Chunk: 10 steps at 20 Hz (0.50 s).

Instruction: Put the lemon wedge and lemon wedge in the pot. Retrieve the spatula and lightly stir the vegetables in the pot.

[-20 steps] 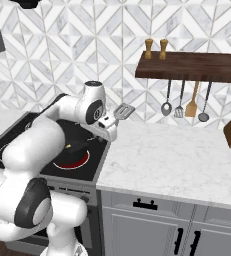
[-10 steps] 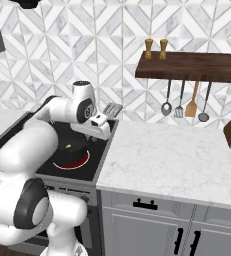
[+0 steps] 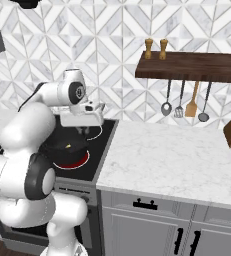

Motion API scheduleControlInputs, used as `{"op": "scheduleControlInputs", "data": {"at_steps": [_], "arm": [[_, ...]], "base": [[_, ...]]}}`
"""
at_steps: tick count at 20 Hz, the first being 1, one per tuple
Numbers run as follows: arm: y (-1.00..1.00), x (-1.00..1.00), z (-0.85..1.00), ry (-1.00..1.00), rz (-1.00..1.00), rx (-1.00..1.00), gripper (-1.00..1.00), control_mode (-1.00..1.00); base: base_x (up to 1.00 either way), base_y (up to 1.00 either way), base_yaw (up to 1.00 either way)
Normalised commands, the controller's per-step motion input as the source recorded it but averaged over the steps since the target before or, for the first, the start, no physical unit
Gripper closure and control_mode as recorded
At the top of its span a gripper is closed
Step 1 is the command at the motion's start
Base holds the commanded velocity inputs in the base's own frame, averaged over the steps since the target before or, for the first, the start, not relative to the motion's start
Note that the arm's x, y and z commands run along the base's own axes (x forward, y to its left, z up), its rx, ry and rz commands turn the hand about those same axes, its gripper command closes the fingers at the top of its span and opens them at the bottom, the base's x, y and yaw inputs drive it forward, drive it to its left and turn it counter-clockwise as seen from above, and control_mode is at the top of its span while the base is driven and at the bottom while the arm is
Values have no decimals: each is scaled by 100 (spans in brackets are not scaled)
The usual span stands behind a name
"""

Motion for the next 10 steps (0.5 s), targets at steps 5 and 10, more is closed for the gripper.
{"op": "scheduleControlInputs", "data": {"at_steps": [5,10], "arm": [[14,-1,0,12,27,-12,100,-100],[0,-4,1,3,38,-15,100,-100]], "base": [[0,0,0],[0,0,0]]}}
